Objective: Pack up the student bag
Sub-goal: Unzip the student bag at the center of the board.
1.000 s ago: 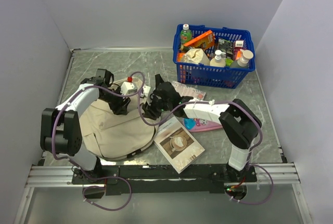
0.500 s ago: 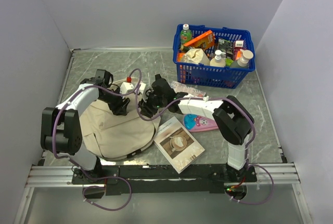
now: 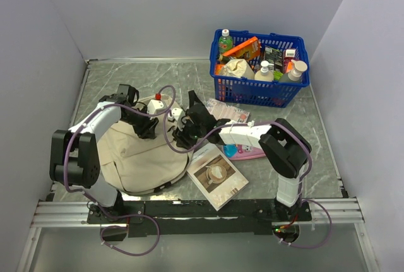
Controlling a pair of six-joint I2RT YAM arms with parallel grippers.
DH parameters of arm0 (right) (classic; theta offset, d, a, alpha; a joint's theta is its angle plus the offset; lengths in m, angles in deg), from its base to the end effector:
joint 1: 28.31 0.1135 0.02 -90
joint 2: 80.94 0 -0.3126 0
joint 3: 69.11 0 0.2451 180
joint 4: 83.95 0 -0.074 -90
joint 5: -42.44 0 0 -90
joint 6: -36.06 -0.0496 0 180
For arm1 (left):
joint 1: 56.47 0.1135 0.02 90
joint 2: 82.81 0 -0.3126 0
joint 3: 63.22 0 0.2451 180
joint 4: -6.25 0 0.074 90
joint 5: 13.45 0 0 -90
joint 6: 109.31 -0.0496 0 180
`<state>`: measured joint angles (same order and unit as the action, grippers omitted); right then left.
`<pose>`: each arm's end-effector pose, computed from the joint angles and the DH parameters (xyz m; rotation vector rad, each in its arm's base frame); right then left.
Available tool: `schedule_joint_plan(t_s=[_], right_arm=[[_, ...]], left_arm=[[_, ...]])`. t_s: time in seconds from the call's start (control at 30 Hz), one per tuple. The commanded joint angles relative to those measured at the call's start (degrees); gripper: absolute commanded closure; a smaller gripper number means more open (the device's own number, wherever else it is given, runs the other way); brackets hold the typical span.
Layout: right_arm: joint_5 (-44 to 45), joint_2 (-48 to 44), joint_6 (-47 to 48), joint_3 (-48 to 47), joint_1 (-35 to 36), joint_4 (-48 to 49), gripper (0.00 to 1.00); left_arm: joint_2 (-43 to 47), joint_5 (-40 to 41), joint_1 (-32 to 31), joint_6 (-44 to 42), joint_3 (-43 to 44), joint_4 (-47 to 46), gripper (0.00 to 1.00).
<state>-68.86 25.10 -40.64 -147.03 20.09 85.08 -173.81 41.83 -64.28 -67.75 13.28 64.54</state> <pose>0.2626 0.3229 0.2226 -1.3537 1.8656 0.7412 0.2901 -0.0683 0.2551 1.3278 2.2244 -0.6227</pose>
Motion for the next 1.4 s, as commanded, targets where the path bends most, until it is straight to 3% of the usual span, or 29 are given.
schedule_joint_plan(t_s=[0.0,0.27,0.5,0.6,0.87,1.2,1.37], right_arm=[[1.87,1.45,-1.43,-2.08,0.38,-1.98,0.49],[4.07,1.27,-2.75,-0.59,1.96,4.18,0.58],[5.83,-0.04,-4.51,2.83,2.58,9.45,0.87],[6.18,-3.54,-5.21,7.13,2.58,13.49,0.93],[3.99,-11.99,-10.39,15.05,2.57,23.76,0.98],[1.79,-11.46,-14.62,18.13,2.57,30.46,1.00],[3.37,-13.40,-14.27,18.74,2.57,30.72,1.00]], left_arm=[[0.65,-2.72,-0.54,-0.16,0.60,-0.96,0.52],[-1.19,-4.13,-0.54,1.25,1.31,-0.70,0.52],[-2.60,-5.09,-0.54,2.74,2.45,-0.35,0.52],[-3.39,-5.01,-0.36,3.53,3.15,-0.26,0.52],[-5.15,-6.58,-0.27,4.85,6.05,0.70,0.53],[-3.74,-12.12,-1.15,3.10,9.92,7.46,0.48],[-4.97,-11.69,-5.19,1.95,9.48,9.32,0.44]])
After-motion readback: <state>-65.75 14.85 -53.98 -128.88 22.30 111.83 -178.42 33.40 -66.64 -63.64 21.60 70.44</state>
